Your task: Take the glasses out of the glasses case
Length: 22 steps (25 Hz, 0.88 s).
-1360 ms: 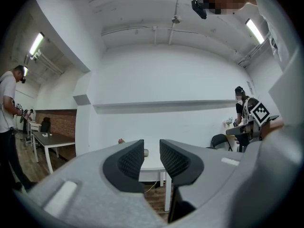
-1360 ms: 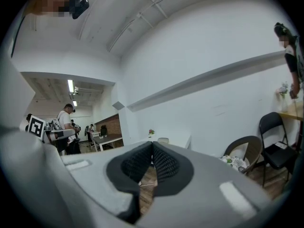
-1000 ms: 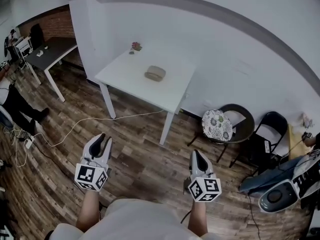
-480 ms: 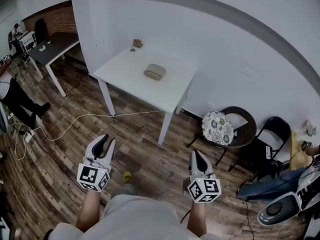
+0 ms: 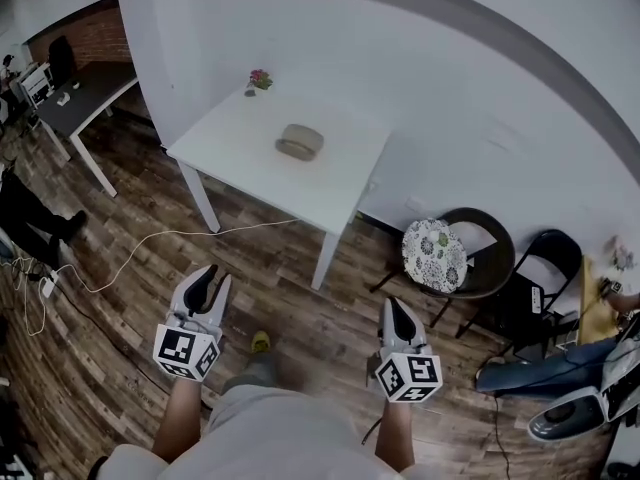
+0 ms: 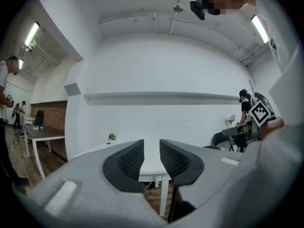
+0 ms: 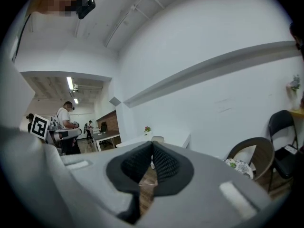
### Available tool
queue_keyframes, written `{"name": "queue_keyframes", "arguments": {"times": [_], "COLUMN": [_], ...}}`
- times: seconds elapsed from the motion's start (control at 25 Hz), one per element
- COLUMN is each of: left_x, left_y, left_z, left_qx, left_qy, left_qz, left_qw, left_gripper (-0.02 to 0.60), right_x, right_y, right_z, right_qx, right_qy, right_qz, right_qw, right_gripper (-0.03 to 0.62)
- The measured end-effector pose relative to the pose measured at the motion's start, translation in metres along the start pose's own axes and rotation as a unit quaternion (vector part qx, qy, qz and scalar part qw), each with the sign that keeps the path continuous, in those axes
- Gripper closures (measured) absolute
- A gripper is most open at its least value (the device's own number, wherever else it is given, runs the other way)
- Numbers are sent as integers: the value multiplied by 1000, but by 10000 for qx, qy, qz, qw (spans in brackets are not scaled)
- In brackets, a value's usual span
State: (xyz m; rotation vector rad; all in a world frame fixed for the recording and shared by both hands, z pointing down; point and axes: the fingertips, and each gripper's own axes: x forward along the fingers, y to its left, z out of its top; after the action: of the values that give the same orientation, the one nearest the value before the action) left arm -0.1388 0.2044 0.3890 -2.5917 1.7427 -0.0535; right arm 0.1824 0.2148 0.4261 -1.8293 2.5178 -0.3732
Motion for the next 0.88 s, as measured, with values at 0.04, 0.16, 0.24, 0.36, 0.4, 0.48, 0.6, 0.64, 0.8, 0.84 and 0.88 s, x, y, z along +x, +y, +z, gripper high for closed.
{"name": "queue_keyframes", "arguments": {"times": [0.04,0.16,0.24,0.36,0.4,0.48,0.6,0.64,0.8,0.84,0.88], "left_x": [10,41,64,99,109,129,154,161,189,196,202], "left_y": [7,30,48,77,86,103,128,135,163,166,169], "left_z": [-2,-7,-7,-7,-8,-9,-11,-12,-12,-12,-13], "left_qx": [-16,-84,-125,-182,-204,-243,-289,-309,-408,-416,-416], "left_qy": [29,92,103,142,154,155,126,118,91,92,98], "left_qz": [-36,-122,-170,-257,-284,-331,-406,-427,-482,-513,-553], "left_qw": [10000,9998,9997,9994,9993,9990,9987,9985,9980,9978,9976], "left_gripper": [469,469,469,469,469,469,469,469,469,469,469], "right_x": [11,46,73,113,125,149,180,189,222,228,234], "right_y": [0,1,3,6,7,8,13,15,23,23,23], "right_z": [1,3,8,18,21,26,29,30,34,35,35], "right_qx": [4,12,11,-14,-26,-40,-54,-70,-95,-78,-59], "right_qy": [21,94,121,150,154,155,173,178,186,186,181], "right_qz": [-31,-102,-148,-229,-257,-313,-405,-429,-472,-493,-517], "right_qw": [10000,9999,9998,9996,9995,9994,9990,9989,9987,9986,9985], "right_gripper": [591,591,591,591,591,591,591,591,591,591,591]}}
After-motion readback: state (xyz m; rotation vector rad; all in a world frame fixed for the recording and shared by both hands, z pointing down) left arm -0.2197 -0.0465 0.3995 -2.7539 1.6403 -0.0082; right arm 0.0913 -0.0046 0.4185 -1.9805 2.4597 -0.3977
